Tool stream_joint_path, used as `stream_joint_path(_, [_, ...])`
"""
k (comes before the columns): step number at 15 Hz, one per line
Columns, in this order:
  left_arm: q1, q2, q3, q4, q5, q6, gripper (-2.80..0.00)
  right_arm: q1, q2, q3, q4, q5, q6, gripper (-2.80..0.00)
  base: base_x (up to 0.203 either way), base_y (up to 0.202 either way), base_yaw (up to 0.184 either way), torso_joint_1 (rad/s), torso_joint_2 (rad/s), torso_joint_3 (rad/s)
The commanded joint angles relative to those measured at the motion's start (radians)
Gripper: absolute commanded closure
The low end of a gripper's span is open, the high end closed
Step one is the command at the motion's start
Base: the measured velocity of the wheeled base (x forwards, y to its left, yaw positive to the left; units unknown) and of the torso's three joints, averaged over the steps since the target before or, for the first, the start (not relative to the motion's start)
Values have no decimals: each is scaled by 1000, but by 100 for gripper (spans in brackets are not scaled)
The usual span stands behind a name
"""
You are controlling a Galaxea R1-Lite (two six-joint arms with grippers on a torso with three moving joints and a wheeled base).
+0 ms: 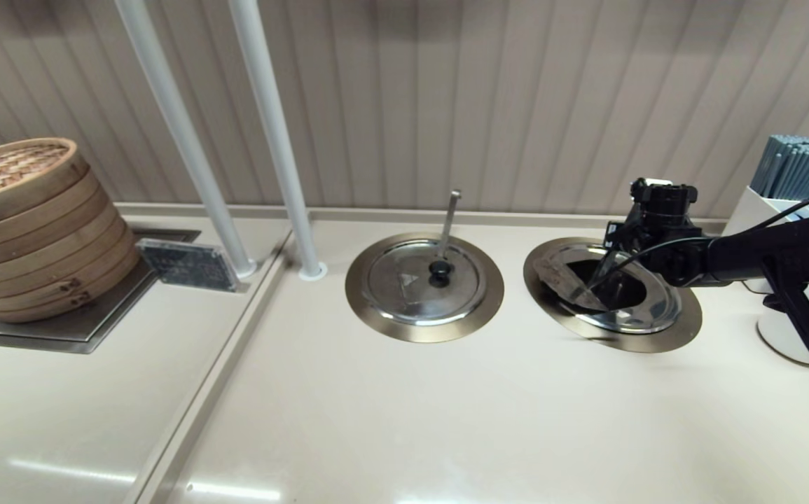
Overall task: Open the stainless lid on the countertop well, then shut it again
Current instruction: Stir with a spoon
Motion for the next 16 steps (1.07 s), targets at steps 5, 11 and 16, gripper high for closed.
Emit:
stream_joint_path(5, [0, 0, 0, 1, 0, 0, 0, -11, 83, -46, -64, 23, 41, -280, 0, 0, 0, 0, 0, 0])
stream_joint_path(11, [0, 0, 0, -1, 0, 0, 0, -27, 203, -155, -58, 32, 86, -280, 0, 0, 0, 0, 0, 0])
stream_joint_path(16, [0, 0, 0, 1, 0, 0, 0, -15, 193, -152, -63, 31, 90, -280, 0, 0, 0, 0, 0, 0])
